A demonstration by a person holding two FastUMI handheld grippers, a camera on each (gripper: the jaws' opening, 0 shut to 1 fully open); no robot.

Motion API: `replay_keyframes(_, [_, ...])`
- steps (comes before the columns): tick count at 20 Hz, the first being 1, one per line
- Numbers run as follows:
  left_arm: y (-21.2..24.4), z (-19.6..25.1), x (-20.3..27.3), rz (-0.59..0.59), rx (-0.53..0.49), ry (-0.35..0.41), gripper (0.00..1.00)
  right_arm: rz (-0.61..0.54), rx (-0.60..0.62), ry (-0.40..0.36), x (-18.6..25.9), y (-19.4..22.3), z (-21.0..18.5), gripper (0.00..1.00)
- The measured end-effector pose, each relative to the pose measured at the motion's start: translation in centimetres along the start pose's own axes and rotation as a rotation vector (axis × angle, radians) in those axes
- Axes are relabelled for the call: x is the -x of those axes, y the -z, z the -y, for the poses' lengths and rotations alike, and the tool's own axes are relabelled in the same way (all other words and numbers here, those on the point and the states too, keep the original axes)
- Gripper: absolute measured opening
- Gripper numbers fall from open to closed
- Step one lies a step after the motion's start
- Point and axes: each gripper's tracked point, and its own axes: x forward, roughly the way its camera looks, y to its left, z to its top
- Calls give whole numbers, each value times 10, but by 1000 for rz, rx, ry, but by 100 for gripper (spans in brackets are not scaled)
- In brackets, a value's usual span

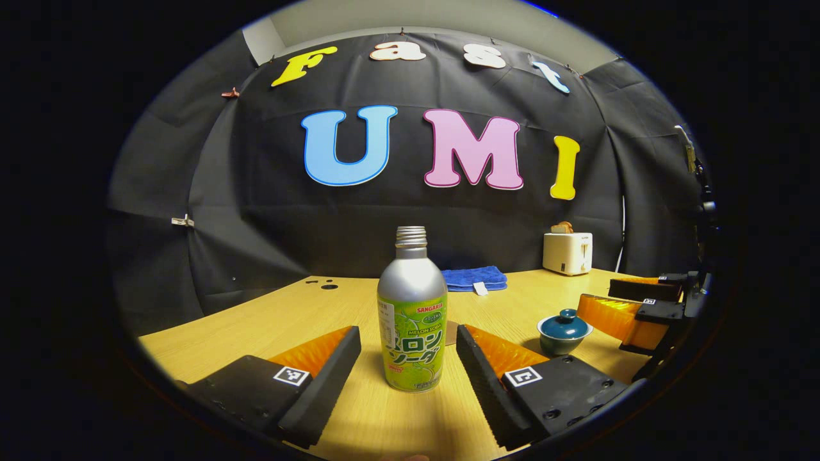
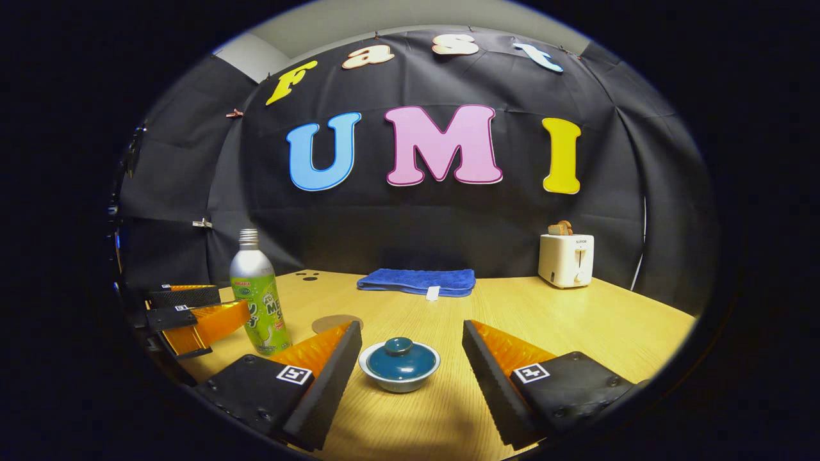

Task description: Open the teacup lid with one hand, grasp the water bottle and pour water into the teacup with the other hand; after pouring, place the water bottle on the coaster and then close the teacup lid.

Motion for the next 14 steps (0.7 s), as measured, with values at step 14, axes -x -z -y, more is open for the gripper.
replay_keyframes(14, [0,-1,-1,0,0,0,95,-73,58,-34,-13,12,-11,98])
